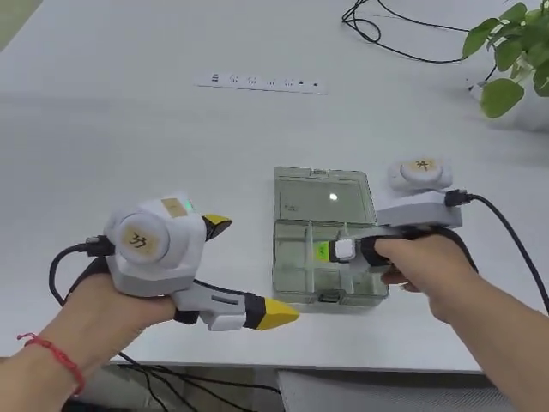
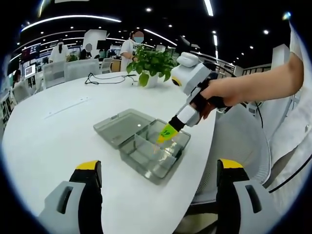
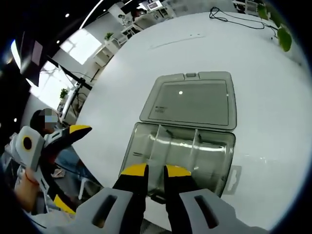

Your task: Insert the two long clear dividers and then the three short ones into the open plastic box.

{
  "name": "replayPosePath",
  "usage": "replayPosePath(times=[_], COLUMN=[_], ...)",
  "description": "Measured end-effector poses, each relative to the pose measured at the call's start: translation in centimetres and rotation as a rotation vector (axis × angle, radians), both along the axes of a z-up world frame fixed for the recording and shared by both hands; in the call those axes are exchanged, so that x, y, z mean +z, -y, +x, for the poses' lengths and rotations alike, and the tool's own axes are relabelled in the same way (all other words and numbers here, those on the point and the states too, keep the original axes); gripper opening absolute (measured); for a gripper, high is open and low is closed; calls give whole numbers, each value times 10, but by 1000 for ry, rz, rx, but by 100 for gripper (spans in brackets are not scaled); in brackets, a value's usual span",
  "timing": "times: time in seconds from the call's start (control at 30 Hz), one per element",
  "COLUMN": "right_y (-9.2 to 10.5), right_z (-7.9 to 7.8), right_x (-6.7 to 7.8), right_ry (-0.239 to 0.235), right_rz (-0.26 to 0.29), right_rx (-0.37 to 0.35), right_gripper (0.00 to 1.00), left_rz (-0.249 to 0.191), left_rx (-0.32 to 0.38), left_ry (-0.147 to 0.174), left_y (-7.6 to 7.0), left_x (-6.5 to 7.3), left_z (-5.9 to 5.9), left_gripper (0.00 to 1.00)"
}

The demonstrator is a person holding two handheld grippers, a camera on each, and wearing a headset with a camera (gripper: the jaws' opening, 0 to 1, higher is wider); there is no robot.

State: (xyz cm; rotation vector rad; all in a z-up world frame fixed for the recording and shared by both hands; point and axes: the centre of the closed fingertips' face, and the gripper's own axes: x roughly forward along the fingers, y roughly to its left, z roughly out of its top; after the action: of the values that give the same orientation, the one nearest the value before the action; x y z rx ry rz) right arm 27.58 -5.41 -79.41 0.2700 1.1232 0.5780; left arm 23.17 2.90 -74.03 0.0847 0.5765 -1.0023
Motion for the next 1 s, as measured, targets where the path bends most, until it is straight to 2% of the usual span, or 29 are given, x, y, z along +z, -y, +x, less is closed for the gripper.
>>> replayPosePath(times=[0.17, 0.3, 0.43, 0.53, 0.57, 0.6, 0.63, 0.67, 0.7, 0.77, 0.8, 0.83, 0.9, 1.0], right_y=[12, 24, 32, 39, 41, 43, 47, 51, 50, 60, 63, 69, 76, 83], right_z=[4, 8, 1, -2, -3, -2, -4, -6, -6, -8, -8, -10, -11, -9], right_x=[13, 27, 40, 45, 46, 48, 46, 45, 47, 44, 43, 41, 38, 37], right_ry=[55, 141, 208, 240, 259, 306, 303, 320, 362, 402, 430, 434, 433, 446], right_rz=[10, -15, -37, -58, -73, -93, -118, -141, -146, -220, -239, -271, -299, -311], right_rx=[30, 94, 167, 209, 241, 282, 294, 342, 384, 478, 524, 565, 618, 677], right_gripper=[17, 21, 24, 28, 28, 30, 31, 32, 33, 37, 39, 40, 43, 45], left_rz=[2, 1, -1, -4, -4, -3, -4, -5, -7, -6, -9, -11, -10, -13], left_rx=[20, 30, 44, 52, 54, 57, 60, 62, 66, 71, 72, 74, 76, 78], left_ry=[-1, 0, 4, 9, 11, 13, 17, 18, 22, 26, 27, 29, 31, 31], left_y=[0, 1, 2, 2, 2, 1, 1, 1, 0, -1, -1, -2, -3, -4], left_x=[1, 3, 4, 6, 7, 7, 8, 9, 9, 11, 12, 13, 13, 14], left_z=[-3, -6, -9, -10, -10, -10, -10, -10, -9, -10, -10, -10, -10, -9], left_gripper=[100, 100, 100, 100, 100, 100, 100, 100, 100, 100, 100, 100, 100, 100])
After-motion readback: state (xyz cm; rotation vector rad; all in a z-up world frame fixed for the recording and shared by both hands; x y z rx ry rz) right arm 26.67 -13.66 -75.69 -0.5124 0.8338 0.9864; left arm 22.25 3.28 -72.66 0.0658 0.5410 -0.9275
